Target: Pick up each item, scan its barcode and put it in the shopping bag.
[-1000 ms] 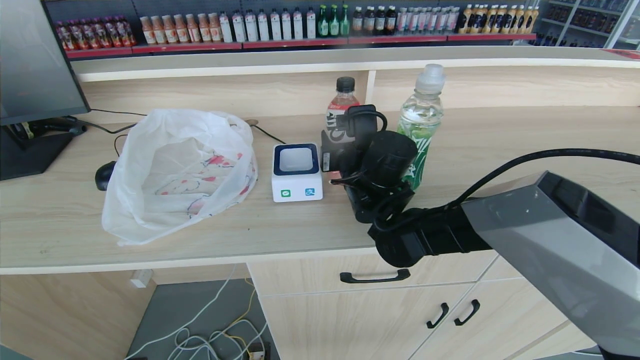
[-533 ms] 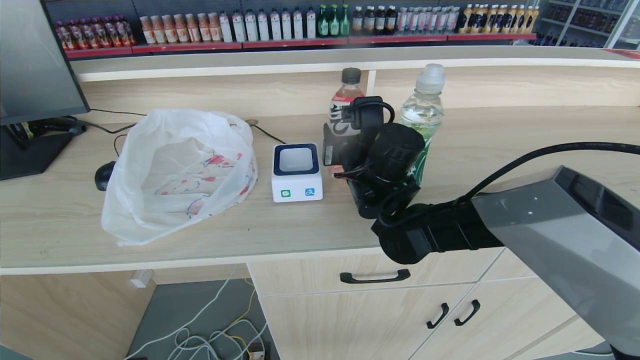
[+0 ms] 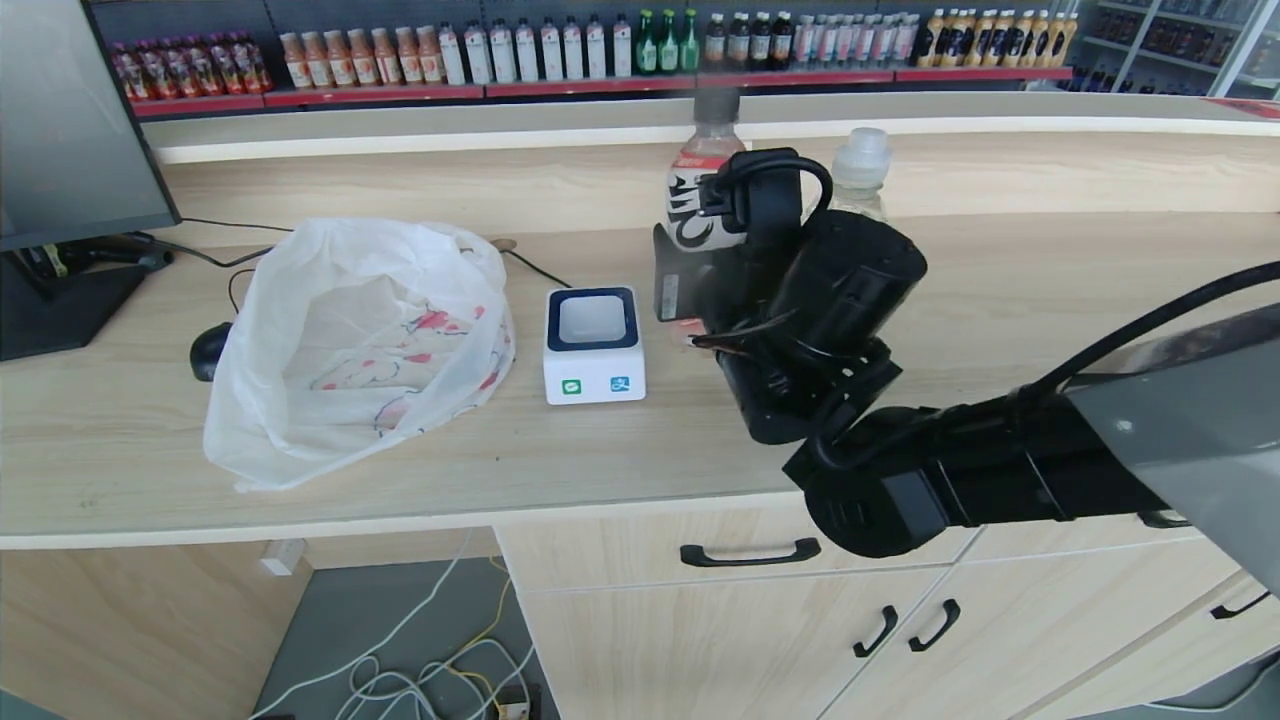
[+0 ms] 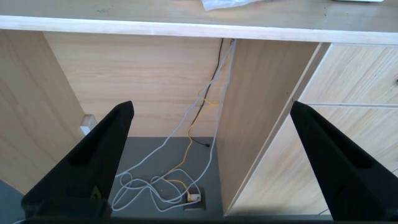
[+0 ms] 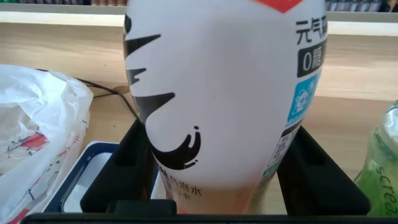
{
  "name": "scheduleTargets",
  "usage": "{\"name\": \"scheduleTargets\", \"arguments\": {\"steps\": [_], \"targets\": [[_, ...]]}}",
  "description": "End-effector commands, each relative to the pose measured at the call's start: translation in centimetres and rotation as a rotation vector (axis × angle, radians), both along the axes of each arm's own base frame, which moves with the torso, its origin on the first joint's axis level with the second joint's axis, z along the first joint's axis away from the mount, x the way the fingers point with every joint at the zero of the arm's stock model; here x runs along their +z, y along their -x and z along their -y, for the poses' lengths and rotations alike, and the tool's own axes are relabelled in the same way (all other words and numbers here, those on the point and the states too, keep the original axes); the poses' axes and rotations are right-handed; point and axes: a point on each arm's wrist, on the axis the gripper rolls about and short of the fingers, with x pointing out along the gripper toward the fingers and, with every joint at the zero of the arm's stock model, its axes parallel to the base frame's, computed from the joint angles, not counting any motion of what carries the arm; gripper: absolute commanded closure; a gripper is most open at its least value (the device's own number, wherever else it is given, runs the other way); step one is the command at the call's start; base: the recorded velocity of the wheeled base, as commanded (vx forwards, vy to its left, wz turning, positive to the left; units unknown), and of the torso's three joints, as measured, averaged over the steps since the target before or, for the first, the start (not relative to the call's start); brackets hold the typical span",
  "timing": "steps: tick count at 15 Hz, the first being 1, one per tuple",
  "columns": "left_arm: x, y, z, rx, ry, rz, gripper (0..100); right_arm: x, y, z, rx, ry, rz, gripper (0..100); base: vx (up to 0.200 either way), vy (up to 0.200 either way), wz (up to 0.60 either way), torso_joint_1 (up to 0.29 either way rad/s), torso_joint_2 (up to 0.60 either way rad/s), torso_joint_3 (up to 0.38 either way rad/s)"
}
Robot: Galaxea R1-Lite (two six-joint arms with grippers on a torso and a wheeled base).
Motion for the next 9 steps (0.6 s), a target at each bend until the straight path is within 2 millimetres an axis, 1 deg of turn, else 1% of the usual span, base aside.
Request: {"name": "scheduleTargets", "arguments": {"steps": [1,3,4,7,8,9], "targets": [[0.0,0.0,0.0,0.000,0.000,0.001,0,1.5,4.1,1.0,-0.010,-0.031,0.022,100,0.000,0.000,0.00,0.000,0.00,0.000],[0.0,0.0,0.0,0.000,0.000,0.001,0,0.5,6.9,1.0,-0.019,-0.028,0.027,100,0.000,0.000,0.00,0.000,0.00,0.000],[0.0,0.0,0.0,0.000,0.000,0.001,0,-0.1,8.0,1.1,-0.010,-0.021,0.028,100,0.000,0.000,0.00,0.000,0.00,0.000],[0.0,0.0,0.0,0.000,0.000,0.001,0,-1.5,10.7,1.5,0.009,-0.037,0.031,100,0.000,0.000,0.00,0.000,0.00,0.000],[0.0,0.0,0.0,0.000,0.000,0.001,0,-1.8,11.2,1.6,0.018,-0.040,0.033,100,0.000,0.000,0.00,0.000,0.00,0.000],[0.0,0.0,0.0,0.000,0.000,0.001,0,-2.9,12.4,2.1,0.040,0.004,0.000,100,0.000,0.000,0.00,0.000,0.00,0.000]]}}
